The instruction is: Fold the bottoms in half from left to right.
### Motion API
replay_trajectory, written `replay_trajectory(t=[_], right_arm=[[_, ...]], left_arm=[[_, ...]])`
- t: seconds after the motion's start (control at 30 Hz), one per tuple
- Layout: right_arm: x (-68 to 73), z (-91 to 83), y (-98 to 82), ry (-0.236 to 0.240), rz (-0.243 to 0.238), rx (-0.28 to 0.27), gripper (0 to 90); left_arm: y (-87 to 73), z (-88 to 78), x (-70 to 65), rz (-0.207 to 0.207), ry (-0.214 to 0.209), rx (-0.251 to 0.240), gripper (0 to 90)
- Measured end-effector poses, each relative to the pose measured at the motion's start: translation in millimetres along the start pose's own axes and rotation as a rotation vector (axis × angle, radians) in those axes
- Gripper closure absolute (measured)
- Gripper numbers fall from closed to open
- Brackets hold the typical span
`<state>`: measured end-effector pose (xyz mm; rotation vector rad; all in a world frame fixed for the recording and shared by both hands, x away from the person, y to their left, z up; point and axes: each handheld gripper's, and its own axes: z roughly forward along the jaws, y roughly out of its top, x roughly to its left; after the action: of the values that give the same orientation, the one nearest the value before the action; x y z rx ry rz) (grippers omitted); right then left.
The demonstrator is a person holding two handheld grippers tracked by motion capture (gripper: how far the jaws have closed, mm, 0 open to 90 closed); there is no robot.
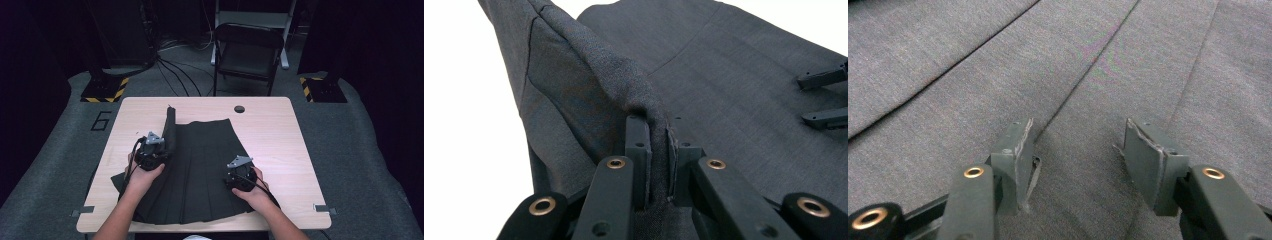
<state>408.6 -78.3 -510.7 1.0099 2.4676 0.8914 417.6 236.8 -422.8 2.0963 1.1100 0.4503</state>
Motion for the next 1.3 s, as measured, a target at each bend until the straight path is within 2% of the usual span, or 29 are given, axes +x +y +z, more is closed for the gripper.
replay_trajectory(t=[0.07,0.23,0.27,0.37,0.57,0.67,0.77,0.87,1.03,1.17,1.3], right_arm=[[1.2,-0.2,0.0,0.002,0.024,0.006,45.2],[0.6,0.1,0.3,-0.001,0.01,0.004,45.0],[0.7,0.1,0.3,-0.002,0.01,0.004,44.9],[1.3,0.3,0.4,0.0,0.016,0.006,44.6],[1.1,0.8,0.9,-0.003,0.019,0.003,44.3],[1.0,1.1,0.9,-0.001,0.02,0.002,44.3],[1.9,1.3,0.8,0.0,0.042,0.001,44.2],[1.9,1.4,0.9,0.0,0.041,0.001,44.1],[0.6,1.3,1.3,0.006,0.028,0.005,43.6],[0.2,1.7,1.6,0.013,0.027,0.005,43.3],[0.6,2.3,2.2,0.014,0.03,0.002,42.9]], left_arm=[[-0.4,2.1,-2.4,-0.017,-0.007,-0.007,82.3],[1.8,6.7,-8.8,0.014,-0.025,0.009,82.3],[3.1,8.0,-10.6,0.006,-0.025,0.005,82.3],[10.2,10.4,-10.0,0.029,-0.019,0.023,82.3],[26.5,23.5,-7.7,-0.027,-0.054,-0.002,82.3],[33.7,33.0,-12.7,-0.02,-0.066,0.004,82.3],[37.1,40.3,-18.2,-0.011,-0.08,0.013,82.3],[38.0,48.1,-24.0,0.008,-0.088,0.032,82.2],[37.1,60.7,-29.4,0.003,-0.103,0.053,82.2],[36.3,67.7,-33.1,0.003,-0.109,0.053,82.2],[32.2,77.0,-38.2,-0.014,-0.12,0.045,82.1]])
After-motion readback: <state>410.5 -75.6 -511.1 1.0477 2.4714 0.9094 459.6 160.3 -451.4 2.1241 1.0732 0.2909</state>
